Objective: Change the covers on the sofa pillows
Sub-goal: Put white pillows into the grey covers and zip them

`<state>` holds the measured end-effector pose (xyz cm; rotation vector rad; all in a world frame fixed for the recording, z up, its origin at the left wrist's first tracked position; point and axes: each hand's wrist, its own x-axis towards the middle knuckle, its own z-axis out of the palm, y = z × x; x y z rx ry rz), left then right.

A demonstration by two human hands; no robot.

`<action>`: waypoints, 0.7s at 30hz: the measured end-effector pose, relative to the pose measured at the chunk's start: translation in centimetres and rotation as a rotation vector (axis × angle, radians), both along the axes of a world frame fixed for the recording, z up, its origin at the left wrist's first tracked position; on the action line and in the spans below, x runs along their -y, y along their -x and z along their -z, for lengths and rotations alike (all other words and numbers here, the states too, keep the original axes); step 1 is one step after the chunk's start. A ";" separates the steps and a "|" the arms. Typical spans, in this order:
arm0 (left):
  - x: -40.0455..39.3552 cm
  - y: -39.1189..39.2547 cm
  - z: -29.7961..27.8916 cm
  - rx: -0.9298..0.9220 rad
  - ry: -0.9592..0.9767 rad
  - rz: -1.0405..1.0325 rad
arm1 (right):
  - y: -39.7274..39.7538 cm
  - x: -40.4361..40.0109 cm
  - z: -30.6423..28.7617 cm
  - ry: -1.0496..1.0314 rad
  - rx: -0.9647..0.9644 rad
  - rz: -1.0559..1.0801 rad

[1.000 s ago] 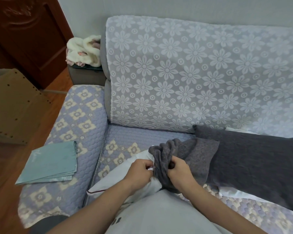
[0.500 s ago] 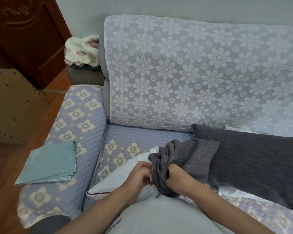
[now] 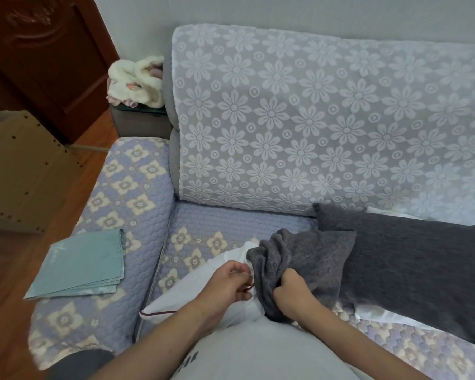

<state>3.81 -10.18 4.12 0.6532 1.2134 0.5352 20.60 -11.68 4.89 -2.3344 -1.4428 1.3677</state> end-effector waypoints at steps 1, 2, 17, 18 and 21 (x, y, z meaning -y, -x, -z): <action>-0.1 -0.1 -0.1 -0.007 0.005 0.009 | 0.0 0.0 0.0 -0.015 0.023 -0.025; -0.4 -0.1 -0.4 -0.022 0.020 0.022 | 0.0 0.1 0.1 -0.037 0.051 -0.058; -3.3 -2.1 -2.8 0.012 0.323 0.084 | 0.3 0.7 -1.1 -0.140 0.114 -0.198; -3.0 -2.5 -2.8 -0.040 0.262 0.078 | 0.3 0.8 -1.2 -0.138 0.120 -0.194; -2.4 -3.5 -3.1 -0.305 0.004 0.068 | 0.4 0.7 -1.2 -0.128 0.145 -0.188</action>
